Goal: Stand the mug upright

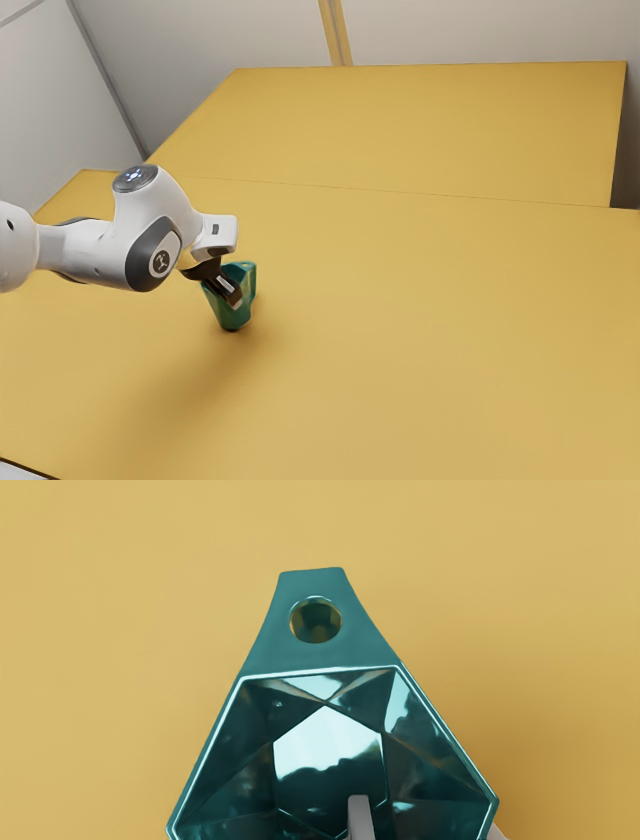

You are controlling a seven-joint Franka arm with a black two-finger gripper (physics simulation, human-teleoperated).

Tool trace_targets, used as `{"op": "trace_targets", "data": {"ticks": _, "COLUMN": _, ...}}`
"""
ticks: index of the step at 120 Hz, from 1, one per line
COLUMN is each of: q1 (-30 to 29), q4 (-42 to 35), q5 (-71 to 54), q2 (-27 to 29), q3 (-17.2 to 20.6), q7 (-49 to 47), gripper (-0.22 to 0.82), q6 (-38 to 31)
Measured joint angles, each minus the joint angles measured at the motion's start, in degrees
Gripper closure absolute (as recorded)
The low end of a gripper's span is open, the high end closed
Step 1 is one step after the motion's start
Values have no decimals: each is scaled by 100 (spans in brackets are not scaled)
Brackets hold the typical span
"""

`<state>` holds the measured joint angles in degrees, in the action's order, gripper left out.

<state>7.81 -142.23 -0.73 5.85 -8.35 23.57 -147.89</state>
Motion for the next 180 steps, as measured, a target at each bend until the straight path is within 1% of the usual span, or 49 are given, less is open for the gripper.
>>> {"op": "trace_targets", "data": {"ticks": 26, "q1": 0, "q4": 14, "q5": 2, "q2": 12, "q3": 0, "q7": 31, "gripper": 31, "q6": 9}}
{"op": "trace_targets", "data": {"ticks": 52, "q1": 0, "q4": 65, "q5": -67, "q2": 90, "q3": 7, "q7": 53, "gripper": 15, "q6": 42}}
{"op": "trace_targets", "data": {"ticks": 82, "q1": 8, "q4": 184, "q5": -150, "q2": 259, "q3": 11, "q7": 56, "gripper": 6, "q6": 154}}
{"op": "trace_targets", "data": {"ticks": 106, "q1": 8, "q4": 768, "q5": -224, "q2": 415, "q3": 96, "q7": 2, "gripper": 2, "q6": 628}}
{"op": "trace_targets", "data": {"ticks": 112, "q1": 5, "q4": 964, "q5": -233, "q2": 422, "q3": 102, "q7": -24, "gripper": 2, "q6": 813}}
{"op": "trace_targets", "data": {"ticks": 120, "q1": 1, "q4": 1452, "q5": -234, "q2": 311, "q3": 104, "q7": -74, "gripper": 1, "q6": 1202}}
{"op": "trace_targets", "data": {"ticks": 133, "q1": 3, "q4": 2643, "q5": -141, "q2": -261, "q3": 105, "q7": -194, "gripper": 1, "q6": 2078}}
{"op": "trace_targets", "data": {"ticks": 145, "q1": 0, "q4": 3458, "q5": -5, "q2": -610, "q3": 113, "q7": -362, "gripper": 0, "q6": 2918}}
{"op": "trace_targets", "data": {"ticks": 161, "q1": 11, "q4": 3873, "q5": 83, "q2": -775, "q3": 122, "q7": -575, "gripper": 0, "q6": 3736}}
{"op": "trace_targets", "data": {"ticks": 180, "q1": 44, "q4": 3925, "q5": 116, "q2": -791, "q3": 115, "q7": -778, "gripper": 0, "q6": 4244}}
